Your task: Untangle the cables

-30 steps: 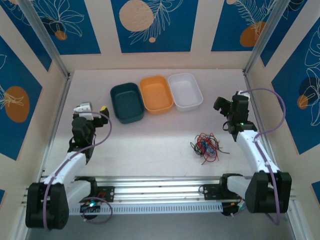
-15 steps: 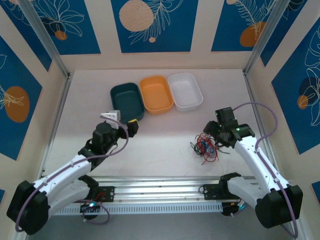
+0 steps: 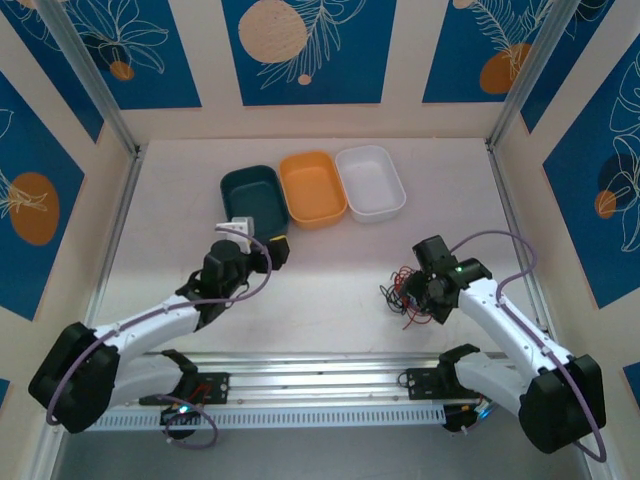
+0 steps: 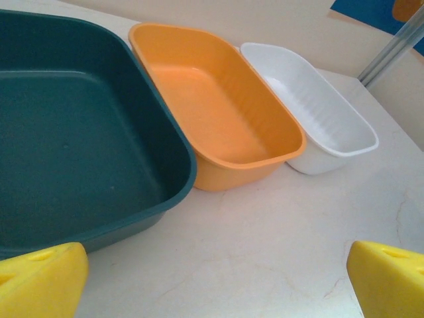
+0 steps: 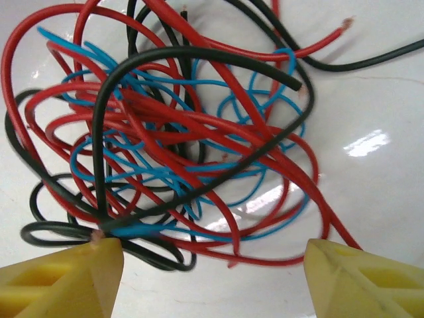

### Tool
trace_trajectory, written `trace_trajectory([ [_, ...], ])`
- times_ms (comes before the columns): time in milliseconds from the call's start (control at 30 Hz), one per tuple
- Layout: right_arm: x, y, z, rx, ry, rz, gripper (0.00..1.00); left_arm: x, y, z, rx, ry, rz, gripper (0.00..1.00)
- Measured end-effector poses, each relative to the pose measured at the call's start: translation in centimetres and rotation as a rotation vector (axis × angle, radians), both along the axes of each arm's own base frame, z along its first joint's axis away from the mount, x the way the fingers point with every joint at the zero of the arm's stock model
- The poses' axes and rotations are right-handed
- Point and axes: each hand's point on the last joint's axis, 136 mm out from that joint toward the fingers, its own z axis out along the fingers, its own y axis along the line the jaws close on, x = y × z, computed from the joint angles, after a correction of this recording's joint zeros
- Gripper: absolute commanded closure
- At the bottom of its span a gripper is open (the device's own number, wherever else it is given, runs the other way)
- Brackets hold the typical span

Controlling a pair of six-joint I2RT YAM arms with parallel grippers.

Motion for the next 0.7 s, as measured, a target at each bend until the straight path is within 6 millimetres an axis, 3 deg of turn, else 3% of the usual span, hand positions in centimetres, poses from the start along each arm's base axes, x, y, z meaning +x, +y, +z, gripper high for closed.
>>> trace_trajectory([
  [167,1.9,0.7,-1.3,0.082,-0.005,-0.036,0.42,0.2,-0.8,0.0,0.01,-0.006,-0.037,0.0],
  [333,3.6,2.1,-2.3,0.133,0.006,0.004,0.7,0.6,-1.2,0.3,0.021,-0.019,-0.047,0.0],
  [433,4.4,3.3,-2.5,0.145,0.022,0.055,0.79,0.9,-1.4,0.1,0.026,-0.01,-0.047,0.0],
  [700,6.2,9.6,-0.8,0.226,0.022,0.244,0.98,1.3,-1.6,-0.9,0.031,0.017,-0.043,0.0],
])
